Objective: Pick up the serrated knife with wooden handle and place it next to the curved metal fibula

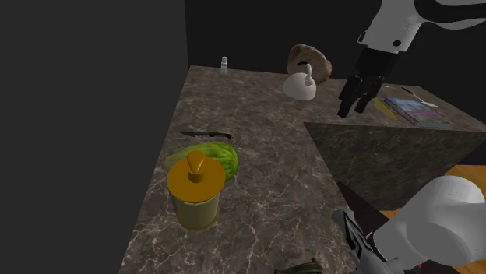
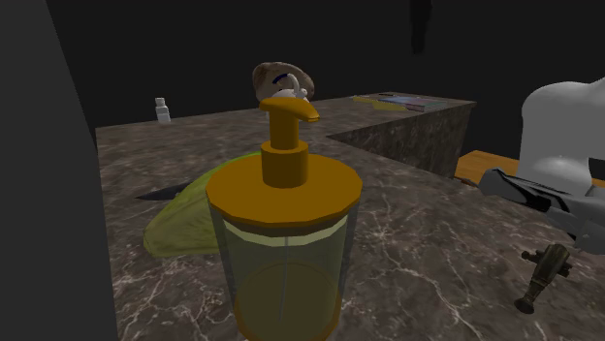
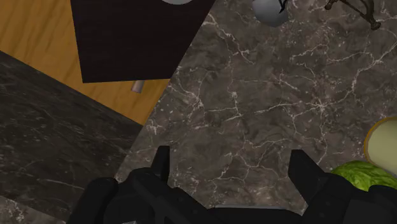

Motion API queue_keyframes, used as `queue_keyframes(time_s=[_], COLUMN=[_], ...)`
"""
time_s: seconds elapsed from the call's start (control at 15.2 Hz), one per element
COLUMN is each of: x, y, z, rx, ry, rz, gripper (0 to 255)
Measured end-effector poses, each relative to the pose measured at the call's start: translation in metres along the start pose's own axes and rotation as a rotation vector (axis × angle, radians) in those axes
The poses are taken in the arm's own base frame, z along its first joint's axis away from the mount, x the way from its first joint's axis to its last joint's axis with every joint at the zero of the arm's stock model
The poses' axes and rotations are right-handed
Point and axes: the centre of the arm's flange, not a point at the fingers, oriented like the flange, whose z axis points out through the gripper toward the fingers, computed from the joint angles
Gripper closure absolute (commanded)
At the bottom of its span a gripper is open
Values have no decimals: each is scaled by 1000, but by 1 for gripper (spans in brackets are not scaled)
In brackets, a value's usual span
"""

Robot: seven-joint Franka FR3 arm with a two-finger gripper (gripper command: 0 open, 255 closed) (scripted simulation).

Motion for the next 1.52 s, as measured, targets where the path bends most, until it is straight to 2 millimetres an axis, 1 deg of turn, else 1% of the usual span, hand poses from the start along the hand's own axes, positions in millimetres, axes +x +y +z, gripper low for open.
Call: queue_keyframes(time_s=[0.07, 0.2, 0.33, 0.4, 0.53, 0.59, 0.79, 0.92, 1.12, 1.19, 1.32, 1.52], x=[0, 13, 37, 45, 64, 74, 112, 132, 164, 178, 195, 225], y=[0, -1, -4, -8, -9, -13, -23, -28, -45, -52, -62, -87], z=[0, 7, 17, 21, 32, 39, 60, 69, 81, 86, 96, 112], rx=[0, -1, -1, -1, -2, -2, -3, -4, -5, -6, -6, -7], ry=[0, 3, 7, 10, 15, 18, 27, 33, 42, 46, 51, 60], rz=[0, -34, -85, -113, -168, -197, -282, -339, -425, -453, -510, -596], gripper=[0, 0, 0, 0, 0, 0, 0, 0, 0, 0, 0, 0])
